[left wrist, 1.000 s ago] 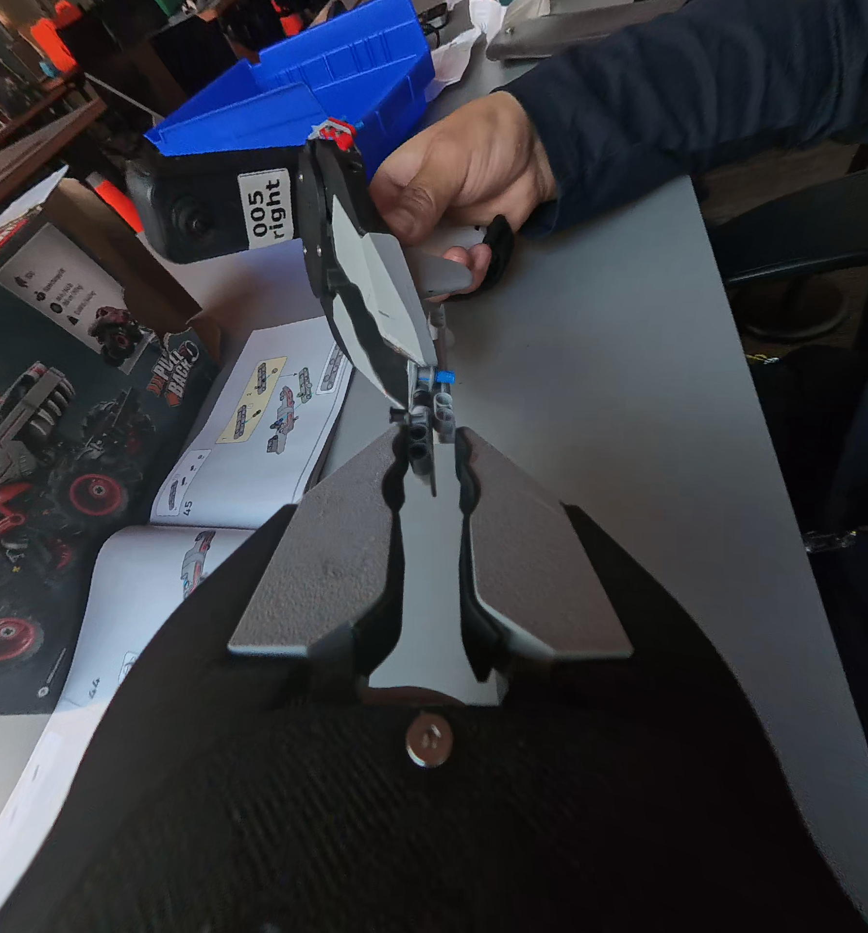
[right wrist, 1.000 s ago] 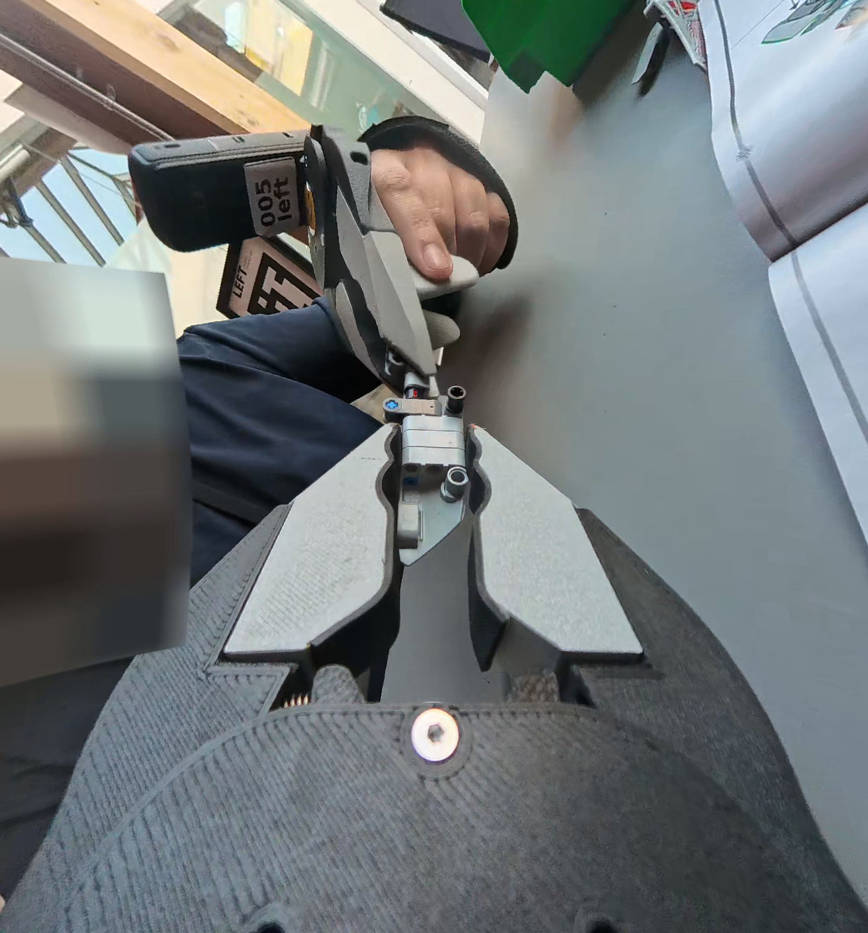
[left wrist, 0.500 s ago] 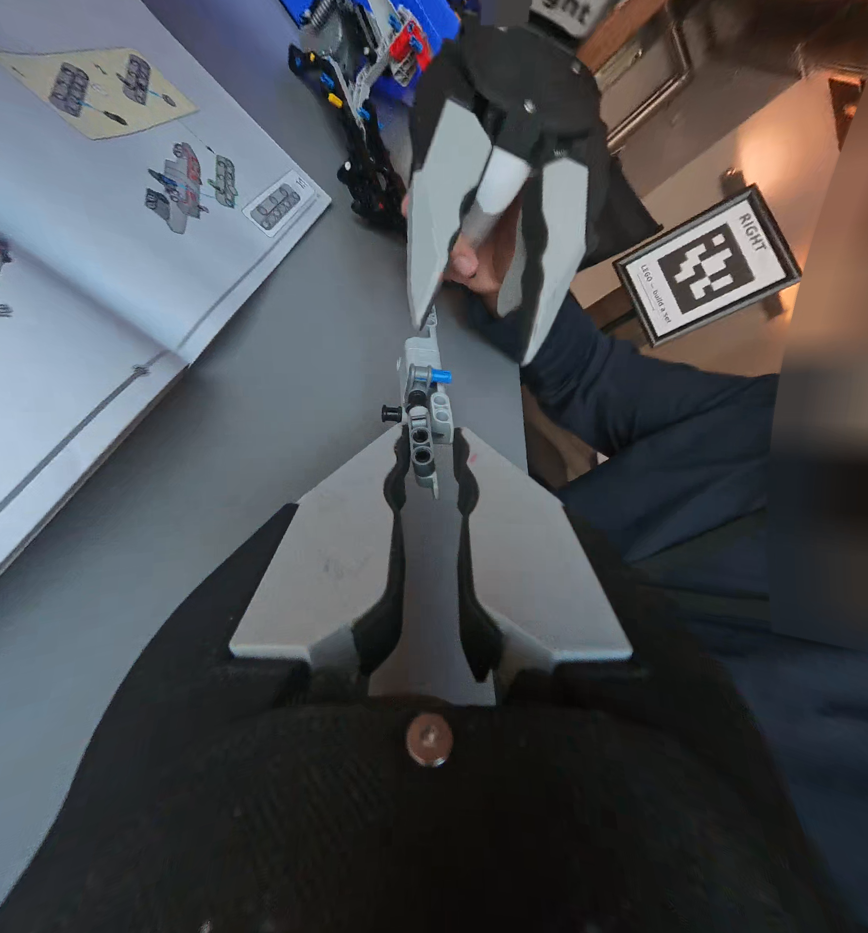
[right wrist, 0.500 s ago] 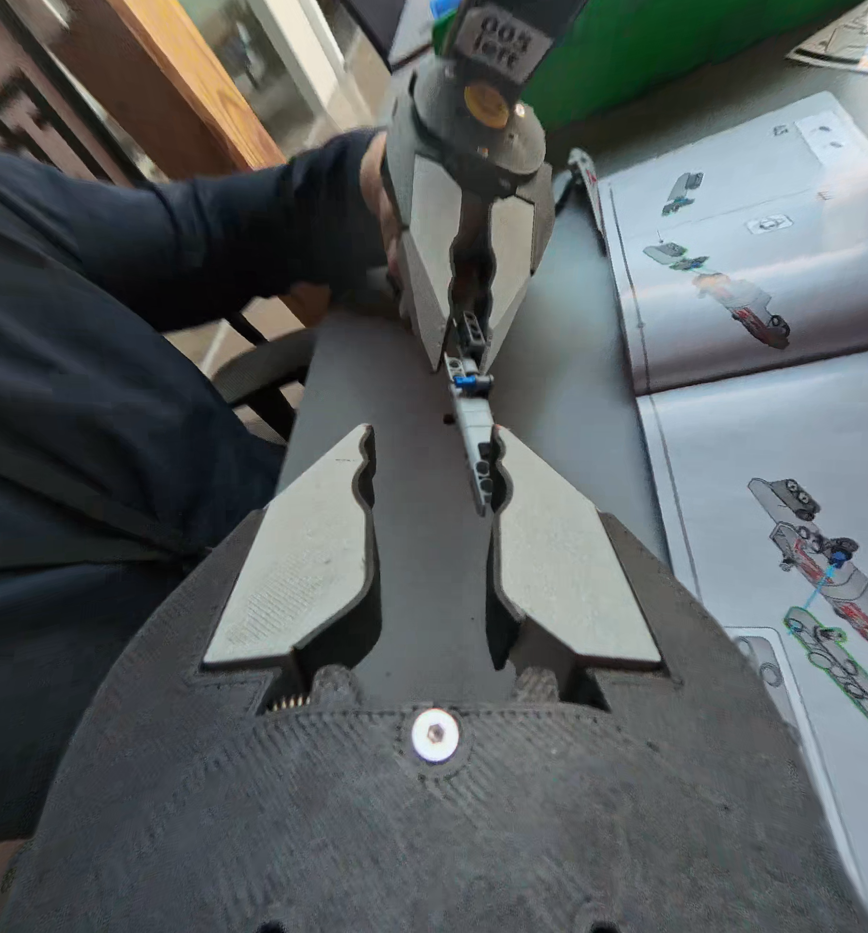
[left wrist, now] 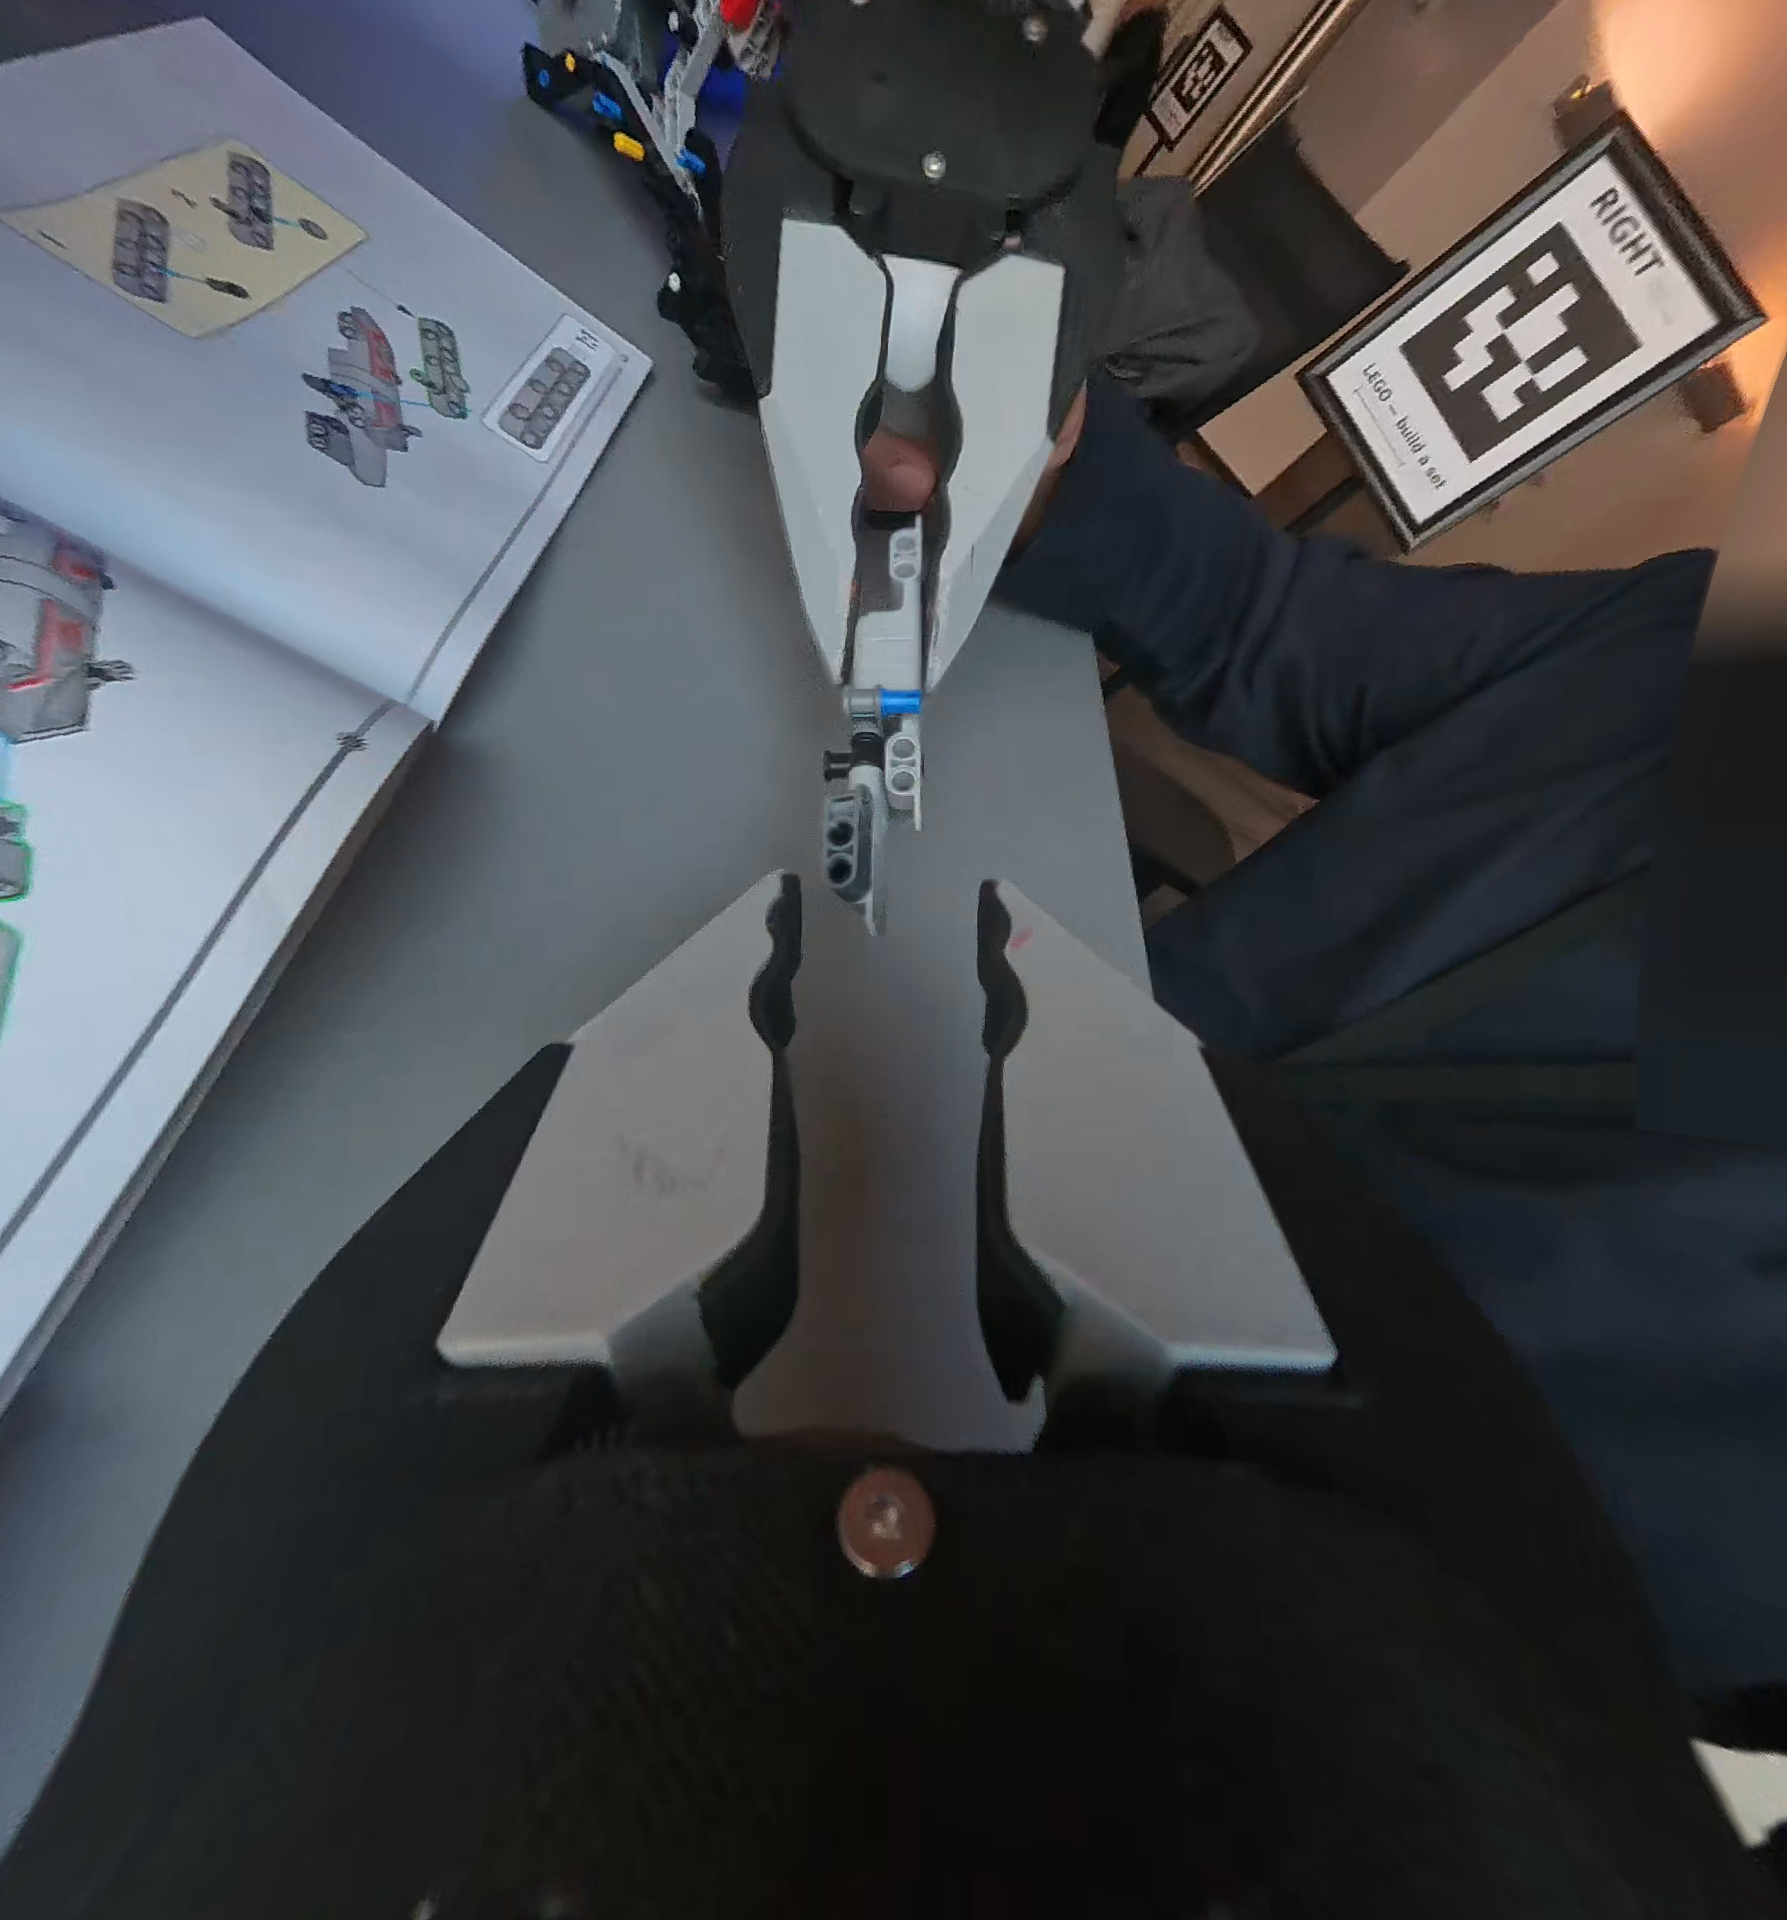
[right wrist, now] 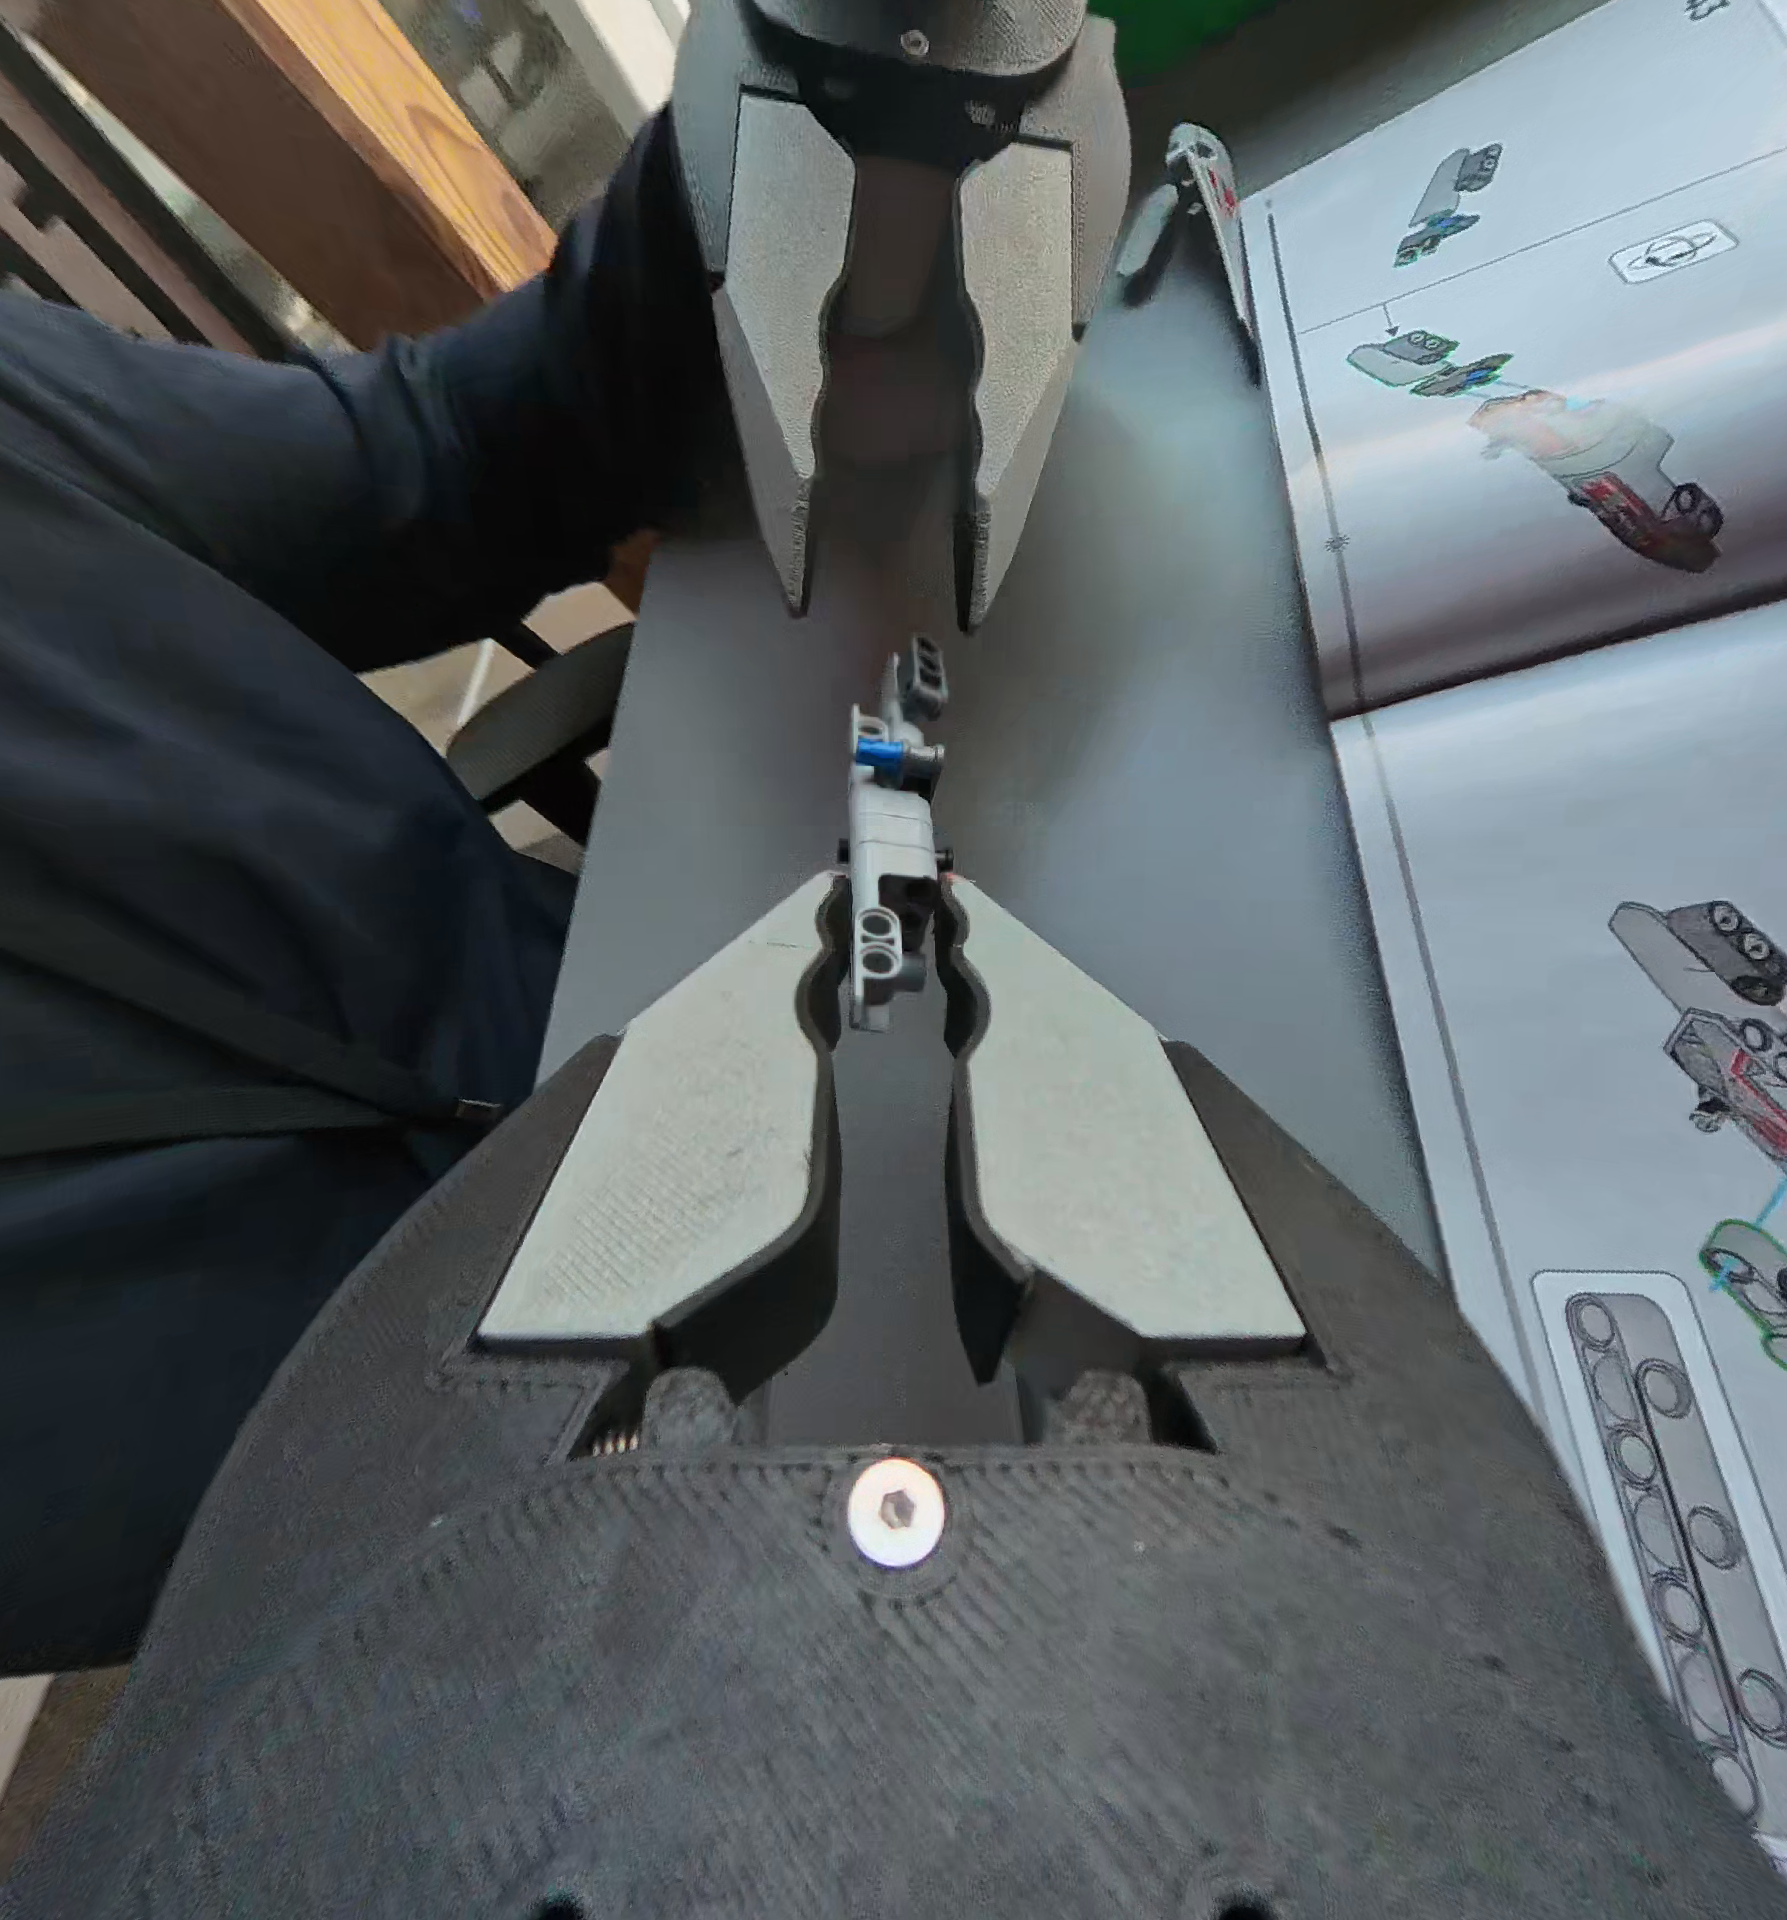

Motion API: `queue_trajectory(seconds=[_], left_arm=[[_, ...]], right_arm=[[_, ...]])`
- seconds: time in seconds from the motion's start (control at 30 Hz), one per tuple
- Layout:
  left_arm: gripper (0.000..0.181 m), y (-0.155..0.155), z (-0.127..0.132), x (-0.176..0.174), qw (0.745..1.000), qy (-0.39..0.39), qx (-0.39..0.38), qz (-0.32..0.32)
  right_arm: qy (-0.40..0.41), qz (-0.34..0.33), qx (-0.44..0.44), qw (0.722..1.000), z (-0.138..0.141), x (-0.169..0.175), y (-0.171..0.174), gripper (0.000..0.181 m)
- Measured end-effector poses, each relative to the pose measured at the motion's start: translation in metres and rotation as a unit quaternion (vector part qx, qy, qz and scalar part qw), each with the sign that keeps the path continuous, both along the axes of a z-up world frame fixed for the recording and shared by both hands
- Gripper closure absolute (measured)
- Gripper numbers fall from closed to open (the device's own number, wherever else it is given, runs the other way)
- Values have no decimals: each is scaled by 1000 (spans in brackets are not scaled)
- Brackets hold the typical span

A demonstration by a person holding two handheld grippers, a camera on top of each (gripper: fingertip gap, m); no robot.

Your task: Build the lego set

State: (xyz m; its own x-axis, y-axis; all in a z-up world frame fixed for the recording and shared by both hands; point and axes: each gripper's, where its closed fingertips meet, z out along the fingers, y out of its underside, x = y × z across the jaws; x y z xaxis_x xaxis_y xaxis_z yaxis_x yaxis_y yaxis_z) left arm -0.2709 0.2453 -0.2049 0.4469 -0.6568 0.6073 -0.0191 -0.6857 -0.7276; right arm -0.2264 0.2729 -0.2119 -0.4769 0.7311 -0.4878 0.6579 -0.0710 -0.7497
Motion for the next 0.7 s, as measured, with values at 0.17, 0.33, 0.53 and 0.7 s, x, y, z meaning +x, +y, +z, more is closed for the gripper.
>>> queue_trajectory(seconds=[0.17,0.33,0.53,0.7], left_arm=[[153,9,-7,-18,995,75,45,40],[153,4,-10,-19,987,136,80,35],[155,4,-12,-31,973,180,130,59],[155,7,-14,-26,979,159,108,68]], right_arm=[[6,-13,6,1000,0,-2,7,169],[47,-37,176,982,-13,-8,15,169],[119,-23,385,915,-19,-7,17,168],[124,49,439,889,-30,11,3,168]])
